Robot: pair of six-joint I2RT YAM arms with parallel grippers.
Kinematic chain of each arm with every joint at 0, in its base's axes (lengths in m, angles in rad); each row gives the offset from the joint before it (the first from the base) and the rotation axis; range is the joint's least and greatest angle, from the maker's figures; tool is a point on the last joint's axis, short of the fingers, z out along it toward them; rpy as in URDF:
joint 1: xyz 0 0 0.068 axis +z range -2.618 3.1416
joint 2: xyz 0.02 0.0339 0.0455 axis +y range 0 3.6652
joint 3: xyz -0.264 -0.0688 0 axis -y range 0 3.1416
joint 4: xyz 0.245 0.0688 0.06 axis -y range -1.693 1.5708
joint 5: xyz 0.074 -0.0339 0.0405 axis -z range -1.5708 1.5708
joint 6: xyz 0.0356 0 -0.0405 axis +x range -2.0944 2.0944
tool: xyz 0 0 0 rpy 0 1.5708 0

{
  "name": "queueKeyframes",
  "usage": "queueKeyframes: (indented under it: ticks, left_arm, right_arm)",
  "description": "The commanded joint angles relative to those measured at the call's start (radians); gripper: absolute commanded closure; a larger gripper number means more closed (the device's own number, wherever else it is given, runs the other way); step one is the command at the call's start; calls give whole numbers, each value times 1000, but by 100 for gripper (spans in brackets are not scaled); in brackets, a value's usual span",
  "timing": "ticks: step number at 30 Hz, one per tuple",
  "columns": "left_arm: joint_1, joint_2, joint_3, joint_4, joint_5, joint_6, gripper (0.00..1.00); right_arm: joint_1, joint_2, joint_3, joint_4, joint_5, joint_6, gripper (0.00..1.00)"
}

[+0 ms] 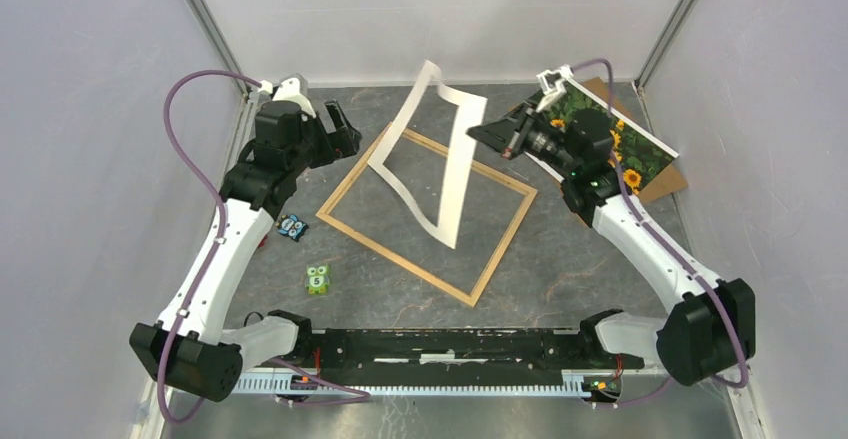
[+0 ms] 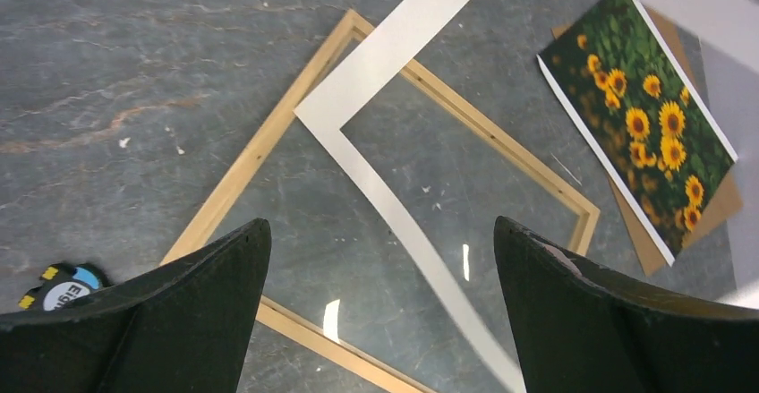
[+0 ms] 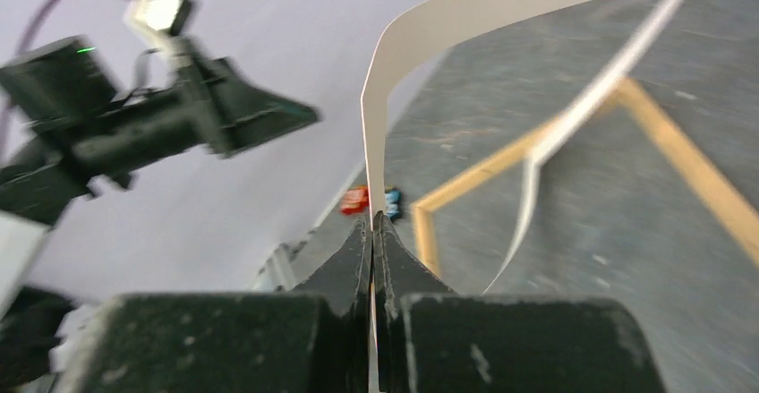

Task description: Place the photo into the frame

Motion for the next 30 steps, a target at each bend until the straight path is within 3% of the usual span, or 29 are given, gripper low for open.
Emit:
queueKeyframes:
  ticks: [1,7,13,20,30]
  left_arm:
    - [24,-2,0,11,-47,1,0]
    - [31,3,-10,24,-31,-4,0]
    - [38,10,-13,31,-5,-9,0]
    - [38,17,-18,40,25,-12,0]
    - [38,19,-23,50,40,-18,0]
  right_arm:
    - [144,53,190,-4,-31,33,100]
    - [194,68,223,191,-89,226,100]
    - [105,0,17,226,-65,355,100]
    - [-28,-16,-263,136,-18,282,100]
    - [-121,93,-417,89,106,153,100]
